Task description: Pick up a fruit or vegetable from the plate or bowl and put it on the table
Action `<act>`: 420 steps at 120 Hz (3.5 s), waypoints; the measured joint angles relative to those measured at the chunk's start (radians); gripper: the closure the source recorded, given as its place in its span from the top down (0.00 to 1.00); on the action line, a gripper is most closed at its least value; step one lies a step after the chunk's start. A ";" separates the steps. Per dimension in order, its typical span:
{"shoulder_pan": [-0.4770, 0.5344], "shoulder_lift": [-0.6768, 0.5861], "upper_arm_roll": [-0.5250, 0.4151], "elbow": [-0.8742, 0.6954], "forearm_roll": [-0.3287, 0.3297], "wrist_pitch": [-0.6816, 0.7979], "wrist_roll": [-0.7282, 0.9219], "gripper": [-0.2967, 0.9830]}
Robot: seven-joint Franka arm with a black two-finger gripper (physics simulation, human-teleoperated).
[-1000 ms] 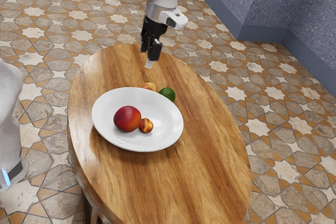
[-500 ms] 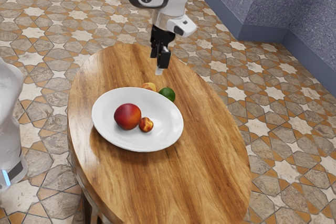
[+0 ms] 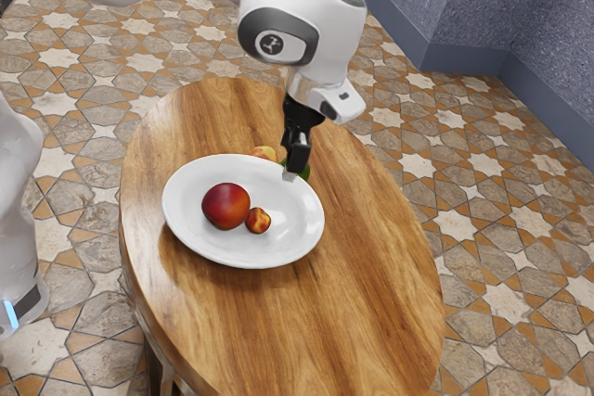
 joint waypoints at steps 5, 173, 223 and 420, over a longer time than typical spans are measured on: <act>0.000 0.007 0.000 -0.019 0.004 0.013 -0.001 0.77; 0.006 -0.099 0.064 -0.207 0.056 0.141 -0.244 0.77; 0.007 -0.085 0.064 -0.225 0.056 0.162 -0.263 0.77; 0.000 -0.099 -0.025 -0.219 0.037 0.169 -0.309 0.77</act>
